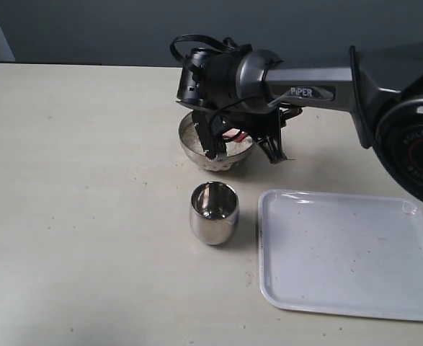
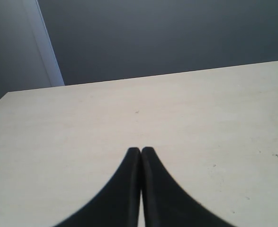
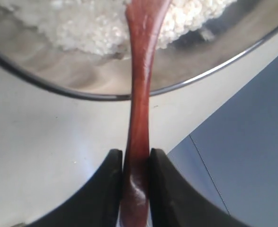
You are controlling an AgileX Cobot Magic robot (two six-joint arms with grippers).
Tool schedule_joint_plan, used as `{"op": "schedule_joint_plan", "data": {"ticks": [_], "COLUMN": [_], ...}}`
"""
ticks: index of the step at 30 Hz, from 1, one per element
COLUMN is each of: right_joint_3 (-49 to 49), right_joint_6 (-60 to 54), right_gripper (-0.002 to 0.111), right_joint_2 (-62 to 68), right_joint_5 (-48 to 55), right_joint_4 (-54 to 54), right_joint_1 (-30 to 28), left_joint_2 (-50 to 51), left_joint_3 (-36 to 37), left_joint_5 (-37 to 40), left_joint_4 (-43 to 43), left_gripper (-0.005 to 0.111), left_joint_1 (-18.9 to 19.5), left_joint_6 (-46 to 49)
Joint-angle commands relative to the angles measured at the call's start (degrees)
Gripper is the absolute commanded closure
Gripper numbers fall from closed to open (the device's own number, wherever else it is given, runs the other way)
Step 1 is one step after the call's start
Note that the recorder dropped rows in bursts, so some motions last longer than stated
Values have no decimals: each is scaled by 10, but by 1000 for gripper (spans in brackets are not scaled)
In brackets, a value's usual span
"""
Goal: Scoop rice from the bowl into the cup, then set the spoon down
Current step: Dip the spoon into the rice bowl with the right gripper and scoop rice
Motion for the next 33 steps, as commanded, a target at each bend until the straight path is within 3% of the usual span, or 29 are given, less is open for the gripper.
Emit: {"op": "schedule_joint_plan", "data": {"ticks": [1,18,33], "right_joint_3": [-7,-53,-53], "right_joint_6": [-14,-43,-53], "right_gripper": [109,109,109], "right_joint_2": [-12,-11,-27], "right_joint_5": [7,7,7], "right_joint_4": [41,144,173], "right_joint_1": [1,-18,-32], "left_joint_2": [-3,-3,-3], "left_joint_3": [-2,-2,-2], "left_joint_5": [-1,-1,-1], "left_joint_4": [0,0,0], "left_gripper": [106,106,106], "left_joint_1": [-3,-3,-3], "left_joint_6": [-4,-4,-4]}}
